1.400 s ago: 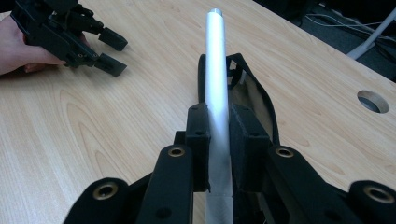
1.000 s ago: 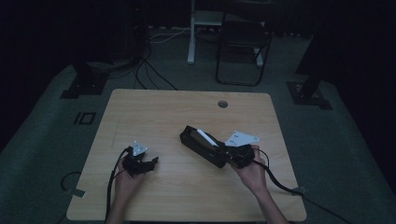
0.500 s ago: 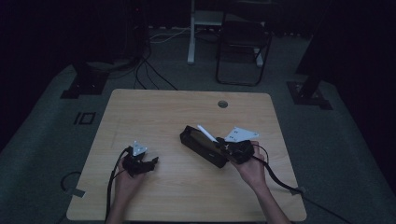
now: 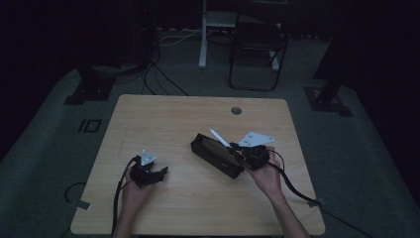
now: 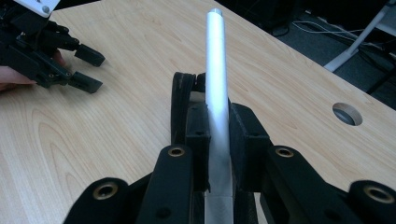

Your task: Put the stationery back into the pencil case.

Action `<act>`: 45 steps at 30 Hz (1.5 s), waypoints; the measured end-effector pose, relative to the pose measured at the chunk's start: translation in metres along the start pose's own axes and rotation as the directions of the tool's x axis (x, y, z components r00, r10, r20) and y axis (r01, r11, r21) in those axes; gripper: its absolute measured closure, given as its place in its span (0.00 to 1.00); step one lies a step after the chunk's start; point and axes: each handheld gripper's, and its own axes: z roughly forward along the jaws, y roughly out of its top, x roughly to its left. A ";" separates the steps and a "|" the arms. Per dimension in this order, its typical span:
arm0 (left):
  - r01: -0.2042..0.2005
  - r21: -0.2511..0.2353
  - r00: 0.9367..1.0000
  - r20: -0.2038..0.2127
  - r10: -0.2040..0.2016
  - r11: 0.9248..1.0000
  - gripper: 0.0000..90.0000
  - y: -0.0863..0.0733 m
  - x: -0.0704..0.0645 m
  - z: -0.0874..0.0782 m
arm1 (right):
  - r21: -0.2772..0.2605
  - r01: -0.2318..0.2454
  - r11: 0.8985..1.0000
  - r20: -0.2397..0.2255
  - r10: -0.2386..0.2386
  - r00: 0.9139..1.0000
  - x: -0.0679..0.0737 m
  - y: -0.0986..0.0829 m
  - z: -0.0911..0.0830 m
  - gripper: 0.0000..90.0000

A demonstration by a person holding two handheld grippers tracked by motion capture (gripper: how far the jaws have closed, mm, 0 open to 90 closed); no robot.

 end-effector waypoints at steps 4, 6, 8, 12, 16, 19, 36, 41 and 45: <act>0.000 0.000 1.000 0.000 0.000 1.000 0.38 0.000 0.000 0.000 | -0.001 0.001 1.000 0.002 -0.001 1.000 -0.002 0.002 0.001 0.87; 0.000 0.000 1.000 0.000 0.000 1.000 0.38 0.000 0.000 0.000 | 0.000 0.002 1.000 0.002 -0.002 1.000 -0.003 0.003 0.002 0.87; 0.000 0.000 1.000 0.000 0.000 1.000 0.38 0.000 0.000 0.000 | 0.001 0.002 1.000 0.002 -0.002 1.000 -0.004 0.003 0.003 0.87; 0.000 -0.001 1.000 0.000 0.000 1.000 0.38 0.000 0.000 0.000 | 0.005 0.002 1.000 0.002 -0.002 1.000 -0.005 0.004 0.005 0.87; 0.000 0.000 1.000 0.000 0.000 1.000 0.38 0.000 0.000 0.000 | 0.011 0.003 1.000 0.000 -0.003 1.000 -0.006 0.004 0.008 0.87; 0.000 -0.001 1.000 0.000 0.000 1.000 0.38 0.000 0.000 0.000 | 0.011 0.004 1.000 -0.003 -0.004 1.000 -0.007 0.004 0.010 0.87; 0.001 -0.002 1.000 -0.001 -0.001 1.000 0.38 0.000 0.000 0.000 | 0.020 -0.006 1.000 -0.004 0.006 1.000 -0.011 0.004 0.020 0.87; 0.001 -0.002 1.000 0.000 -0.001 1.000 0.37 0.000 0.000 0.000 | 0.024 -0.005 1.000 -0.007 0.005 1.000 -0.012 0.004 0.024 0.87; 0.001 -0.002 1.000 0.000 -0.001 1.000 0.37 0.000 0.000 0.000 | 0.028 -0.007 1.000 -0.010 0.007 1.000 -0.014 0.003 0.027 0.87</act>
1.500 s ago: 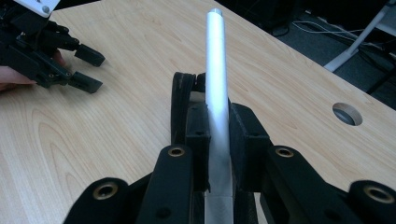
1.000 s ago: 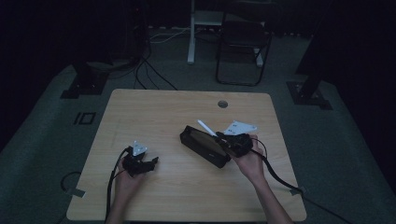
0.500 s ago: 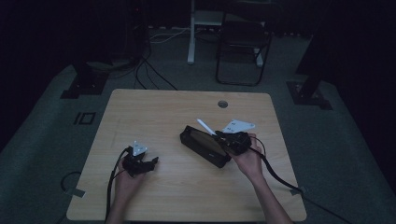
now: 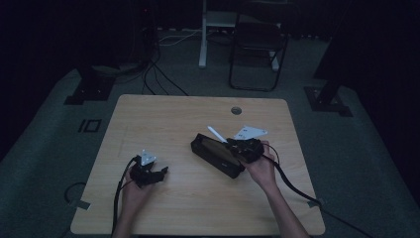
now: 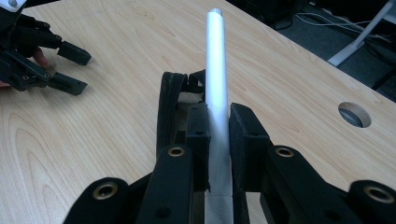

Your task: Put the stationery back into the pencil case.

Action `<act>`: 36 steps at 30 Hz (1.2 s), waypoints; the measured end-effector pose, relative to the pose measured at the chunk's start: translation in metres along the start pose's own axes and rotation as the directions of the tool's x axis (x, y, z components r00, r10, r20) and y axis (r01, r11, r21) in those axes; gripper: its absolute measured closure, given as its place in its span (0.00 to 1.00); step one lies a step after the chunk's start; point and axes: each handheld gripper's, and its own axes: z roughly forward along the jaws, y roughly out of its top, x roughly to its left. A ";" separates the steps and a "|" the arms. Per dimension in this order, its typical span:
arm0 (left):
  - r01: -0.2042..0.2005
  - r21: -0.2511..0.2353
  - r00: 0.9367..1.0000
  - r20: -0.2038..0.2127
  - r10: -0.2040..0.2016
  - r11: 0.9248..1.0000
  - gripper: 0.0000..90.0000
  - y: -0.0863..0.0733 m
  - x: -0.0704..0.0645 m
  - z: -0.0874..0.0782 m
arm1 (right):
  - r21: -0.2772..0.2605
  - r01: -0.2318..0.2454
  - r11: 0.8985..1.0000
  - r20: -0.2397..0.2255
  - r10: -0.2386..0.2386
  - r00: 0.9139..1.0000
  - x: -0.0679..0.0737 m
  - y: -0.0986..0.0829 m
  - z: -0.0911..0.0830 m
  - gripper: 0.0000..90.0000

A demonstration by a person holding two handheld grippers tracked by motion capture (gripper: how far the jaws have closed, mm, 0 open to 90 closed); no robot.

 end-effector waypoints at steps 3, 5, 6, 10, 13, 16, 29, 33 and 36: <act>0.000 0.000 1.000 0.000 0.000 1.000 0.37 0.000 0.000 0.000 | 0.003 -0.005 1.000 -0.002 0.005 1.000 0.000 0.000 0.002 0.87; 0.000 0.000 1.000 0.000 0.000 1.000 0.37 0.000 0.000 0.000 | 0.006 -0.004 1.000 -0.002 0.004 1.000 -0.001 0.000 0.004 0.87; 0.000 0.000 1.000 0.000 0.000 1.000 0.37 0.000 0.000 0.000 | 0.007 -0.006 1.000 -0.003 0.006 1.000 -0.001 -0.001 0.004 0.87; -0.001 0.000 1.000 0.000 0.001 1.000 0.37 0.000 0.000 0.000 | 0.009 -0.008 1.000 -0.004 0.008 1.000 -0.002 -0.001 0.006 0.87; -0.001 0.000 1.000 0.000 0.001 1.000 0.37 0.000 0.000 0.000 | 0.012 -0.007 1.000 -0.003 0.007 1.000 -0.002 -0.001 0.008 0.87; -0.001 0.001 1.000 0.000 0.001 1.000 0.37 0.000 0.000 0.000 | 0.015 -0.006 1.000 -0.002 0.006 1.000 -0.003 -0.001 0.009 0.87; -0.001 0.001 1.000 0.000 0.001 1.000 0.37 0.000 0.000 0.000 | 0.023 -0.013 1.000 -0.005 0.013 1.000 -0.003 -0.003 0.014 0.87; -0.001 0.001 1.000 0.000 0.001 1.000 0.37 0.000 0.000 0.000 | 0.026 -0.016 1.000 -0.010 0.016 1.000 -0.003 -0.003 0.017 0.87; -0.001 0.001 1.000 0.001 0.001 1.000 0.37 0.000 0.000 0.000 | 0.027 -0.017 0.999 -0.010 0.017 1.000 -0.003 -0.004 0.019 0.87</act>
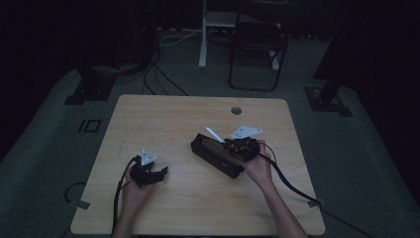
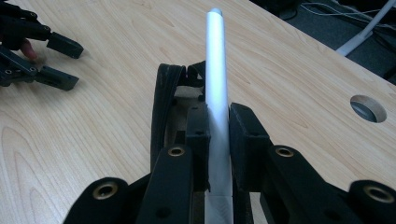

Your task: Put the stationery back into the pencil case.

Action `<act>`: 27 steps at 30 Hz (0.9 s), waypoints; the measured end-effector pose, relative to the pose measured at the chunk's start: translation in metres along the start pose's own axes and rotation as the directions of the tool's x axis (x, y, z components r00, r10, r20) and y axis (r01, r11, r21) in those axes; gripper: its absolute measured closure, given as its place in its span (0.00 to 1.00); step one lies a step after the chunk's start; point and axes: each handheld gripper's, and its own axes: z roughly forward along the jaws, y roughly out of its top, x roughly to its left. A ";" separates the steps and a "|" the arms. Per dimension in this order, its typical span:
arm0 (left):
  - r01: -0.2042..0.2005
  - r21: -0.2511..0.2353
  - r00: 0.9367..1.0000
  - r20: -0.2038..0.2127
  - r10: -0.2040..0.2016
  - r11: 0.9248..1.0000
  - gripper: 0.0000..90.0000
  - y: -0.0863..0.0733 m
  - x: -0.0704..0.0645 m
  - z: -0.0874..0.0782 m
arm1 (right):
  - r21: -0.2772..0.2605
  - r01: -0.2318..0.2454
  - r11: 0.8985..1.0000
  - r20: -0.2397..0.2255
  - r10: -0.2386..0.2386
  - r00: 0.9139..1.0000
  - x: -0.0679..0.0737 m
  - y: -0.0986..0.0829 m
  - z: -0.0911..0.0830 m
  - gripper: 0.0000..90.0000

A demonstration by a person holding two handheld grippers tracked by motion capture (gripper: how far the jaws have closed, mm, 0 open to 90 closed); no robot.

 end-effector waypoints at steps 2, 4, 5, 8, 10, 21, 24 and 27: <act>0.000 0.000 1.000 0.000 0.000 1.000 0.37 0.000 0.000 0.000 | 0.002 0.000 1.000 -0.001 0.000 1.000 0.000 0.000 0.000 0.87; 0.000 0.000 1.000 0.000 0.000 1.000 0.37 0.000 0.000 0.000 | 0.004 0.003 1.000 -0.003 -0.003 1.000 0.000 0.000 0.001 0.87; 0.000 0.000 1.000 0.000 0.000 1.000 0.37 0.000 0.000 0.000 | 0.004 0.003 1.000 -0.003 -0.003 1.000 0.000 0.000 0.001 0.87; 0.001 0.000 1.000 0.000 -0.001 1.000 0.37 0.000 0.000 0.000 | 0.007 0.003 1.000 -0.004 -0.003 1.000 0.000 -0.001 0.002 0.87; 0.001 0.000 1.000 0.000 -0.001 1.000 0.37 0.000 0.000 0.000 | 0.009 0.002 1.000 -0.006 -0.002 1.000 0.001 -0.001 0.003 0.87; 0.000 0.000 1.000 -0.001 0.000 1.000 0.37 0.000 0.000 0.000 | 0.021 0.005 1.000 -0.013 -0.005 1.000 0.003 -0.004 0.010 0.87; 0.000 0.000 1.000 0.000 0.000 1.000 0.37 0.000 0.000 0.000 | 0.024 0.008 1.000 -0.014 -0.007 1.000 0.003 -0.005 0.012 0.87; 0.000 0.000 1.000 0.000 0.000 1.000 0.37 0.000 0.000 0.000 | 0.026 0.008 1.000 -0.017 -0.007 1.000 0.003 -0.005 0.013 0.87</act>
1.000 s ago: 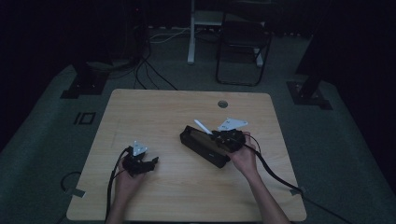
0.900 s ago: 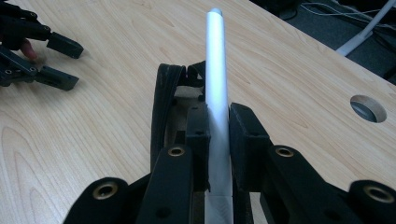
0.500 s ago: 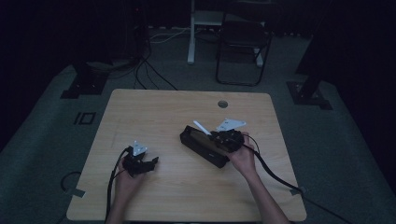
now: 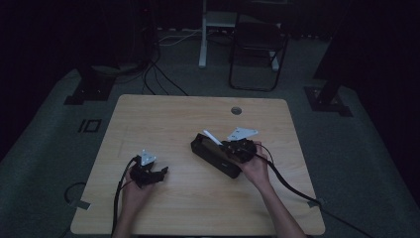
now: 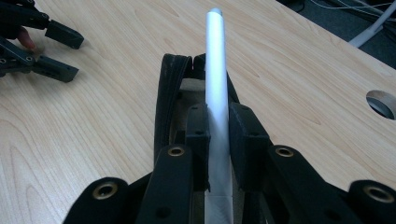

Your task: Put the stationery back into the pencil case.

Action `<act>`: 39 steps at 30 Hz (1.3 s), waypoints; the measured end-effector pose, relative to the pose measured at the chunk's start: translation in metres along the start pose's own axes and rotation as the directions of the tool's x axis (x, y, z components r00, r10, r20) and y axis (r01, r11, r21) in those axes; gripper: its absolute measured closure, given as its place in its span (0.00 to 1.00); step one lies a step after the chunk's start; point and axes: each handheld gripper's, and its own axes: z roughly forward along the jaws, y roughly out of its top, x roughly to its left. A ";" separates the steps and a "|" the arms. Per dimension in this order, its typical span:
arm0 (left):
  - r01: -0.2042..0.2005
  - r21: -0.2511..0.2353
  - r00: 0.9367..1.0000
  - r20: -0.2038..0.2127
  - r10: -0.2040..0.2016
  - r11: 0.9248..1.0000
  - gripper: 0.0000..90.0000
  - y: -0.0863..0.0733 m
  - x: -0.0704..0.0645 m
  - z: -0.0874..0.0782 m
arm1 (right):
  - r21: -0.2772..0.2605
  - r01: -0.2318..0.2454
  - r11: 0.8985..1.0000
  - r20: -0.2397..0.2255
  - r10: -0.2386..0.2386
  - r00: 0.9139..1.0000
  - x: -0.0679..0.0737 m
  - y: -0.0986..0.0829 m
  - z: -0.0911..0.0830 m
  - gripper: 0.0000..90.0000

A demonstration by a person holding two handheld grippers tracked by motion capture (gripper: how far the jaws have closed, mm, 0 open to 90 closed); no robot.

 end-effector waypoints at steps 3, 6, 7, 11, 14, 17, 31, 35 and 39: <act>-0.001 0.000 1.000 0.000 0.001 1.000 0.37 0.000 0.000 0.000 | 0.001 0.001 1.000 -0.003 -0.001 1.000 0.001 0.000 0.000 0.87; -0.001 0.000 1.000 0.000 0.001 1.000 0.37 0.000 0.000 0.000 | 0.002 0.003 1.000 -0.003 -0.003 1.000 0.001 -0.001 0.001 0.87; 0.000 0.000 1.000 0.000 0.000 1.000 0.37 0.000 0.000 0.000 | -0.003 0.001 1.000 -0.009 -0.001 1.000 0.001 -0.001 0.001 0.87; -0.002 0.000 1.000 0.000 0.002 1.000 0.37 0.000 0.000 0.000 | 0.000 -0.008 1.000 -0.010 0.008 1.000 -0.002 -0.005 0.002 0.87; 0.000 0.000 1.000 0.000 0.000 1.000 0.37 0.000 0.000 0.000 | 0.009 -0.010 1.000 -0.005 0.010 1.000 -0.004 -0.010 0.002 0.87; 0.000 0.000 1.000 0.000 0.000 1.000 0.37 0.000 0.000 0.000 | 0.007 -0.010 1.000 -0.010 0.010 1.000 -0.003 -0.011 0.002 0.87; 0.000 0.000 1.000 0.000 0.000 1.000 0.37 0.000 0.000 0.000 | 0.021 0.003 1.000 -0.013 -0.002 1.000 0.000 -0.012 0.009 0.87; 0.000 0.000 1.000 0.000 0.000 1.000 0.37 0.000 0.000 0.000 | 0.027 0.007 1.000 -0.011 -0.007 1.000 0.000 -0.012 0.010 0.87; 0.000 0.000 1.000 0.000 0.000 1.000 0.37 0.000 0.000 0.000 | 0.034 0.008 0.999 -0.009 -0.008 1.000 -0.001 -0.012 0.011 0.87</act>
